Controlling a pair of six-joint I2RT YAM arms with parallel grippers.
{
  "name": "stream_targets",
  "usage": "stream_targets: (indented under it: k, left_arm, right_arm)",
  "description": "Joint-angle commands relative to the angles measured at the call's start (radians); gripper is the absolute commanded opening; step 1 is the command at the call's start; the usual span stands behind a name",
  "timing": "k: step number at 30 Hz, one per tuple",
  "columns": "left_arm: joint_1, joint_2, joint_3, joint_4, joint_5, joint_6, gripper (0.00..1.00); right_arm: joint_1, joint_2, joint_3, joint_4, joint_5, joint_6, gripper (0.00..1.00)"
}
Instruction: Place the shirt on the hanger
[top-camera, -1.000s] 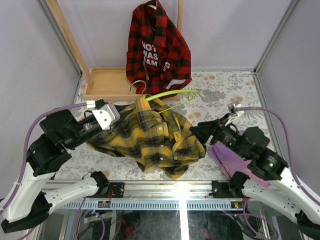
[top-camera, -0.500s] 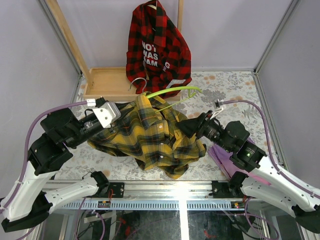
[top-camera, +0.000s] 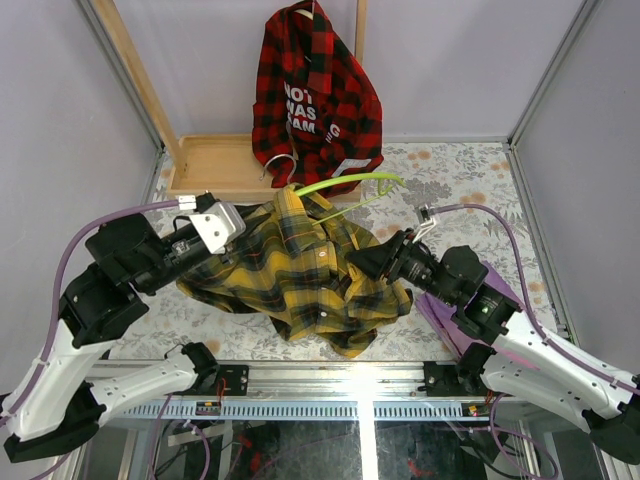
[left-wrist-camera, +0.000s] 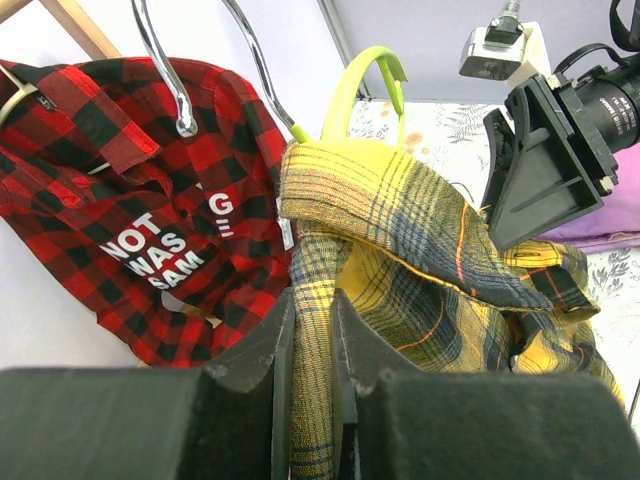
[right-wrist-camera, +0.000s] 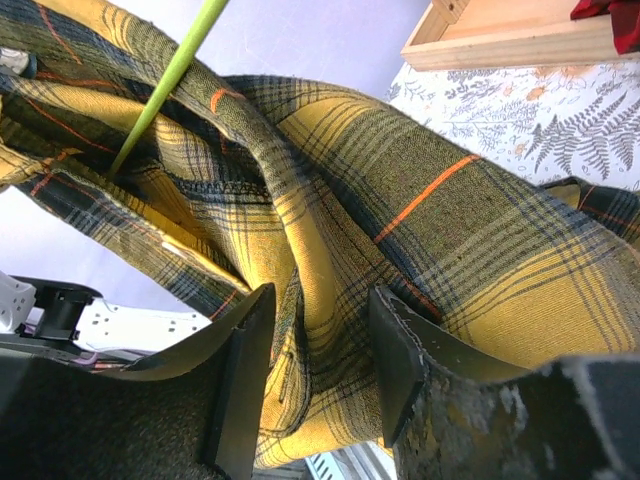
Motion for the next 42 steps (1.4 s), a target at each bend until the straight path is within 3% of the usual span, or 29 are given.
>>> stream_targets:
  k: [1,15,25,29,34,42]
  left_arm:
    - [-0.001,0.005,0.016,0.155,-0.033,-0.009,0.0]
    - [0.0,0.029,0.013,0.138,-0.092,0.003,0.0]
    - [0.0,0.024,0.004,0.138,-0.098,0.003,0.0]
    - [-0.001,0.024,0.001,0.138,-0.103,0.003,0.0]
    - [0.0,0.013,-0.011,0.138,-0.074,-0.001,0.0]
    - [0.0,-0.06,-0.037,0.128,0.046,-0.02,0.0]
  right_arm:
    - [0.004,-0.012,-0.011,0.074,-0.029,0.029,0.48]
    - [0.01,-0.016,-0.006,0.086,-0.028,0.05,0.57]
    - [0.01,0.026,-0.051,0.098,-0.011,0.077,0.47]
    - [0.011,0.033,-0.041,0.091,-0.004,0.071,0.34]
    - [0.011,0.007,-0.008,-0.031,0.104,0.031,0.03]
    - [0.008,-0.051,0.126,-0.348,0.429,-0.142,0.0]
